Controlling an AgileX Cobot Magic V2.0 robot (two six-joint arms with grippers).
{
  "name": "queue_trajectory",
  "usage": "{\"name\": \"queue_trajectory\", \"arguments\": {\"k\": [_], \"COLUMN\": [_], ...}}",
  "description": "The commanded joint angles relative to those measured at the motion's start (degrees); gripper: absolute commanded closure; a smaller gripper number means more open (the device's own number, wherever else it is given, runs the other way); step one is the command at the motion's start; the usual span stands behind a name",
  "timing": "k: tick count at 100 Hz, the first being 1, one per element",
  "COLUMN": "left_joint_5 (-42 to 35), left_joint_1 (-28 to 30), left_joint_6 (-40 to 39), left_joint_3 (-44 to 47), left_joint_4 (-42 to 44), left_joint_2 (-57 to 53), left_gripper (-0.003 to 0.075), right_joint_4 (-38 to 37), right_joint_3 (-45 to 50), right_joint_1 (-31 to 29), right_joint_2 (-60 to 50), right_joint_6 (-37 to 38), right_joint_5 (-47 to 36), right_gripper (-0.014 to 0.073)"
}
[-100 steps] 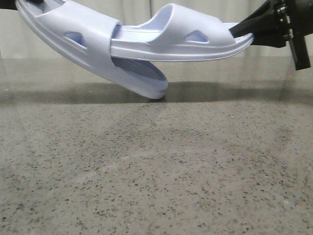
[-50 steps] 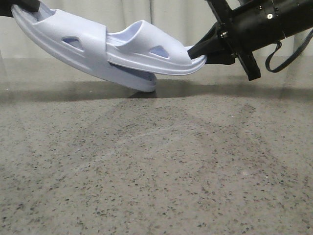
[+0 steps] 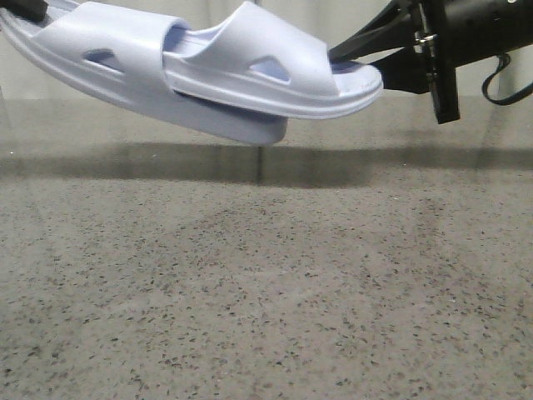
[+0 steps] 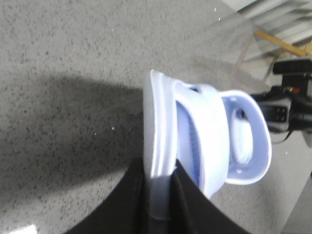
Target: Insert blue slippers together front up
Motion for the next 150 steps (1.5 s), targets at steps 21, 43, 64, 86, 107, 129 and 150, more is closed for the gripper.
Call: {"name": "queue_trajectory", "arguments": {"k": [21,43,64,86,107,129,150], "left_joint_5": [-1.69,-10.03,-17.54,-22.25,-23.95,-23.73,-30.70], "left_joint_1": [-1.71,-8.52,-9.46,-9.46,-9.13,-9.13,-9.13], "left_joint_6": [0.83,5.05,7.22,8.17,8.17,8.41,11.14], "left_joint_3": [-1.54,-1.54,-1.54,-1.54,-2.22,-5.92,-6.16], "left_joint_4": [-1.45,0.74,7.56,11.74,13.38,17.77,17.57], "left_joint_2": [-1.56,0.65,0.75,0.75,0.56,-2.73,-11.04], "left_gripper": [0.0705,0.0704,0.0652,0.0323,0.0239,0.0580,0.0705], "right_joint_4": [3.38,3.29,1.62,1.67,1.59,-0.08,-10.16], "right_joint_3": [-1.79,-1.79,-1.79,-1.79,-1.79,-1.79,-1.26], "right_joint_1": [-6.47,-6.78,-7.14,-7.14,-7.28,-9.28,-10.39], "right_joint_2": [-4.24,-4.29,-4.29,-4.29,-4.29,-6.62,-14.77], "right_joint_6": [0.11,0.11,0.11,0.11,0.11,0.11,0.11], "right_joint_5": [8.43,8.43,8.43,8.35,8.35,7.05,-3.39], "right_gripper": [0.0429,0.0431,0.0431,0.0432,0.0465,0.0694,0.0673]}}
